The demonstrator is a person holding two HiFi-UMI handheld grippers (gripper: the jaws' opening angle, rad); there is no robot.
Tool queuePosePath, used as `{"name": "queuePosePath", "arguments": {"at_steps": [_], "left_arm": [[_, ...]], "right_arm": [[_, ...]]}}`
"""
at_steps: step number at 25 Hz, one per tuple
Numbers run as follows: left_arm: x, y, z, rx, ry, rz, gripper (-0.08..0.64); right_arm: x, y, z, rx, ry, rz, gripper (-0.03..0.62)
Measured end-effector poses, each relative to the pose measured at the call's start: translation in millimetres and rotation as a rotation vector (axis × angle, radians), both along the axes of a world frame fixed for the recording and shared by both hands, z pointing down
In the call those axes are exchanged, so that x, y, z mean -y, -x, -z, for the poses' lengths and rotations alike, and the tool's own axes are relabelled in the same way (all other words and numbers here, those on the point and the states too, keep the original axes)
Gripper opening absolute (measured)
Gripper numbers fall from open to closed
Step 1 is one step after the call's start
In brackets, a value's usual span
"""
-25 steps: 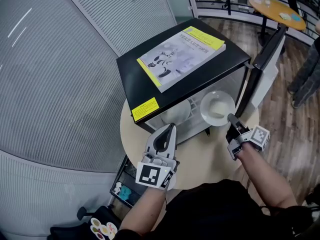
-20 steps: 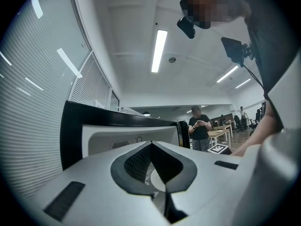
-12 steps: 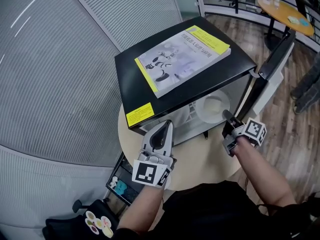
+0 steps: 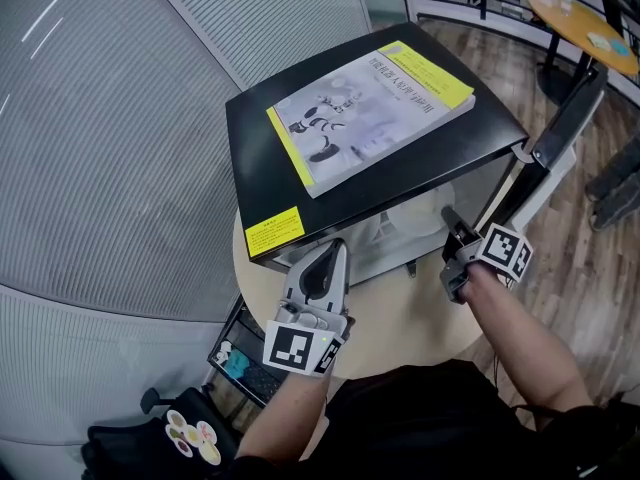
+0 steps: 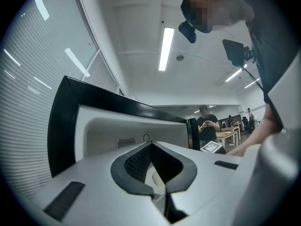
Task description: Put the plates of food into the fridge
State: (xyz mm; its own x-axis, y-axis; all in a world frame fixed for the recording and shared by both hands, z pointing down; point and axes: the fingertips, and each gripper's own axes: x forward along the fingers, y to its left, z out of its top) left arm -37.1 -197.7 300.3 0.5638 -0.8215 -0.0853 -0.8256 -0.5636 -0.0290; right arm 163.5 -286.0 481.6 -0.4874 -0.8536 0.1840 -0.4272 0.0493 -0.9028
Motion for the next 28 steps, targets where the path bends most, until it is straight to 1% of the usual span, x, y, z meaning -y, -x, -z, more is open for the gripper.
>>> {"name": "queuePosePath", "arguments": {"at_steps": [3,13,17,19,23,28], "left_arm": [[3,1,-3,-0.008,0.006,0.010,0.002],[8,6,-17,-0.010,0.039,0.039,0.002],[10,7,-17,-0.002,0.041,0.042,0.002],[10,7,-16,0.000,0.041,0.042,0.002],[10,7,-17,0.000,0.045,0.047,0.002],[10,-2,-25,-0.004,0.066,0.031,0.002]], "right_arm": [[7,5,7,-0.062,-0.010,0.016,0.020],[30,10,9,-0.201,0.003,0.025,0.021],[40,10,9,-0.257,0.002,0.025,0.021],[44,10,9,-0.302,0.001,0.034,0.023],[47,9,3,-0.425,0.011,0.068,0.034],[51,7,-7,-0.512,0.029,0.083,0.057]]}}
